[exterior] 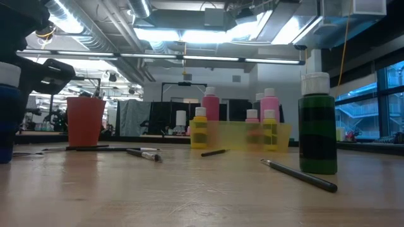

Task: Pick & Place Paint Supplies
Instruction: Put the small dark blue paint bottle into the yellow bin

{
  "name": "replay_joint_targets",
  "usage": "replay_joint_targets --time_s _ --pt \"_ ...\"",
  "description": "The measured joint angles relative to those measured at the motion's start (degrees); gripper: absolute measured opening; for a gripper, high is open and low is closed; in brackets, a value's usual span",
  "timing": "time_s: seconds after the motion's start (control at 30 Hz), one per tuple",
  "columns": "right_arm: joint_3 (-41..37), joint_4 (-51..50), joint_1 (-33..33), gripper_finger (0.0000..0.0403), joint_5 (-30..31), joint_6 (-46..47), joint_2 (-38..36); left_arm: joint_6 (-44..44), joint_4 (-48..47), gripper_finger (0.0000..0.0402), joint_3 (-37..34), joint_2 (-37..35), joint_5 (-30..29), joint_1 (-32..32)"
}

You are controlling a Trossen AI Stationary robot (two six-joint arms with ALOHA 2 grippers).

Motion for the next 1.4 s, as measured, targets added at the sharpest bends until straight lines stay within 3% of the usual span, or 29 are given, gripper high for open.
replay_joint_targets --time_s 0.43,0.57,0.8,1.03,1.2,1.4 --pt "0.0 -3.5 1.7 0.014 1.2 -14.6 0.0 -4.5 -0.6 0.0131 0.0 -1.4 1.3 0.0" --pt "0.0 -7.7 1.7 0.014 3.8 -14.4 0.0 -5.6 -6.3 0.013 1.8 -2.9 0.8 0.0" --pt "0.0 -18.0 1.7 0.0148 6.5 -11.0 0.0 -3.9 -21.5 0.0129 10.4 -4.2 -0.3 1.4" --pt "0.0 -21.3 1.5 0.0214 6.6 -11.8 0.0 2.0 -34.1 0.0129 21.3 -4.3 -0.5 7.1" --pt "0.0 -21.2 0.2 0.0249 8.7 -17.7 0.0 3.9 -36.0 0.0129 29.0 -4.2 -0.5 13.1" --pt "0.0 -21.0 -2.3 0.0245 16.5 -21.7 0.0 2.9 -33.7 0.0129 38.4 -4.0 -0.7 20.7"
